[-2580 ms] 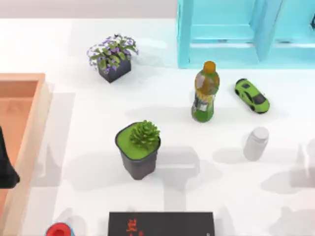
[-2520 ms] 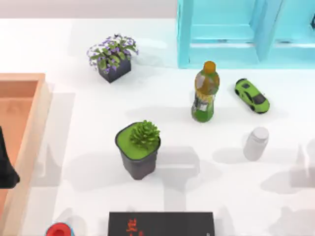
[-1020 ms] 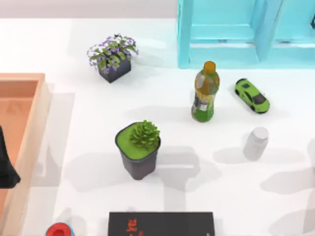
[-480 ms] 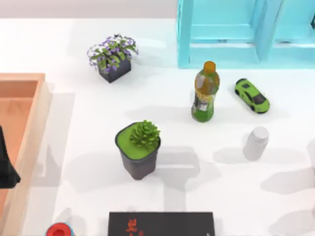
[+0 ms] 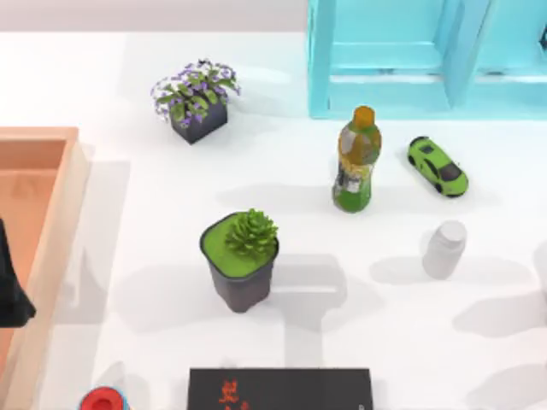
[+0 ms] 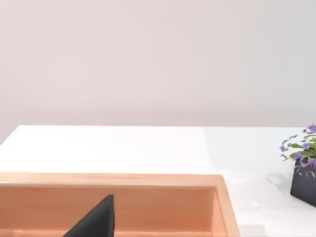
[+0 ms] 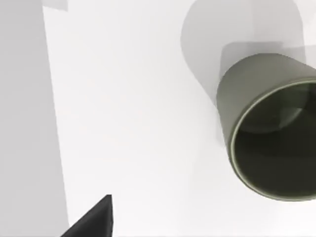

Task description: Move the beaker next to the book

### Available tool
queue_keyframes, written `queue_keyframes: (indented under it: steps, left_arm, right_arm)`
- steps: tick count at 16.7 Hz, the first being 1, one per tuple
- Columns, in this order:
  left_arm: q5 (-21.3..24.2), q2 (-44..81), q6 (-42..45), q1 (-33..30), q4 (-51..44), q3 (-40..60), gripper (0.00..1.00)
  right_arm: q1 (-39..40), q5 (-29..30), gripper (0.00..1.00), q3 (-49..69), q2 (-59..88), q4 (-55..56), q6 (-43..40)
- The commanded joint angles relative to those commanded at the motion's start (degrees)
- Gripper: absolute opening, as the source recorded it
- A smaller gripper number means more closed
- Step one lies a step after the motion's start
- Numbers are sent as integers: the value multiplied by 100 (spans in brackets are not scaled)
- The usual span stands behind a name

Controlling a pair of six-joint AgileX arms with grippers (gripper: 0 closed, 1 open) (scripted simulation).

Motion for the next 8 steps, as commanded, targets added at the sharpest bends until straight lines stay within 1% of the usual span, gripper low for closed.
queue_keyframes:
  steps: [5,8]
  left_arm:
    - [0,0,0,0,0,0,100]
    - [0,0,0,0,0,0,100]
  right_arm:
    - [8,0,100,-961,418,1461,12]
    - [9,0,100,-1229,526,1780,15]
